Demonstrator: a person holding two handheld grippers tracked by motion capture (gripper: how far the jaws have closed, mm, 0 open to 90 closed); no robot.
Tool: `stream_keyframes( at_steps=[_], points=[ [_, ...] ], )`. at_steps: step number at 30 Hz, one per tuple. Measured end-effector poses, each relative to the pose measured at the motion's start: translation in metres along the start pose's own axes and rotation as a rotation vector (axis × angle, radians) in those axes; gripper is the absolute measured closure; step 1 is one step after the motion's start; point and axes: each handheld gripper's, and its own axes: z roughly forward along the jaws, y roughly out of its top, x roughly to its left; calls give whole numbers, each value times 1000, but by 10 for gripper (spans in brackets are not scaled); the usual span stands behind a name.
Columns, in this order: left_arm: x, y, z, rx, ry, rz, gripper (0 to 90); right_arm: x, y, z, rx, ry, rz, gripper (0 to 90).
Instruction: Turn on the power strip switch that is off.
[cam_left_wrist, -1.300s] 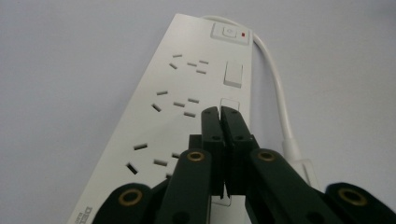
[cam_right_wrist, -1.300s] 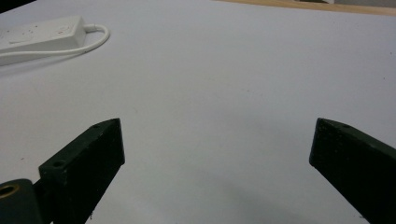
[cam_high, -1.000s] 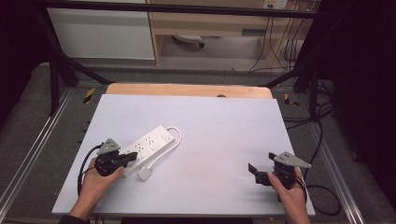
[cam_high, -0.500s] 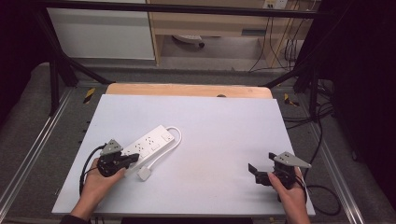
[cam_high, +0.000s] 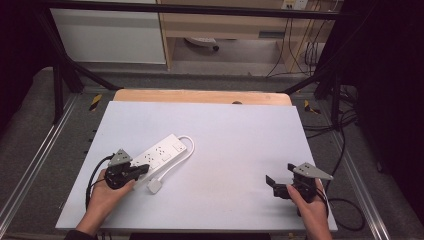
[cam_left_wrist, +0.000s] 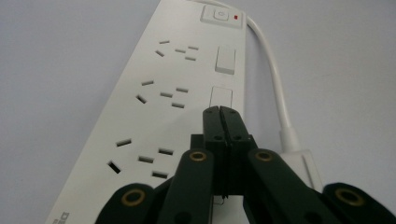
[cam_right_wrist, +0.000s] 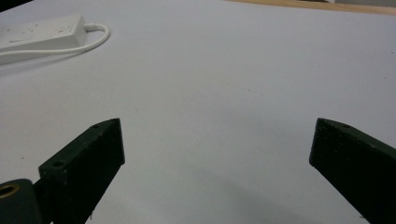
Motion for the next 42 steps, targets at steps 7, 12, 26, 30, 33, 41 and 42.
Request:
stream_keyframes(
  at_steps=[7, 12, 26, 30, 33, 41, 42],
  points=[
    [0, 0, 0, -1, -2, -2, 900, 0, 0, 0, -3, -1, -3, 37],
    [0, 0, 1, -3, -8, -5, 900, 0, 0, 0, -2, -2, -2, 37],
    [3, -1, -2, 4, 1, -15, 900, 0, 0, -1, -2, -2, -3, 37],
    [4, -1, -2, 3, -4, -24, 900, 0, 0, 0, -1, -2, -4, 37],
    [3, -1, -1, 5, 0, -21, 900, 0, 0, 0, 0, -2, -4, 37],
    [3, -1, 1, 19, -1, -16, 900, 0, 0, 0, 0, -2, -4, 37],
    [2, -1, 1, 17, -3, -17, 900, 0, 0, -1, -1, -2, -3, 37]
  ],
)
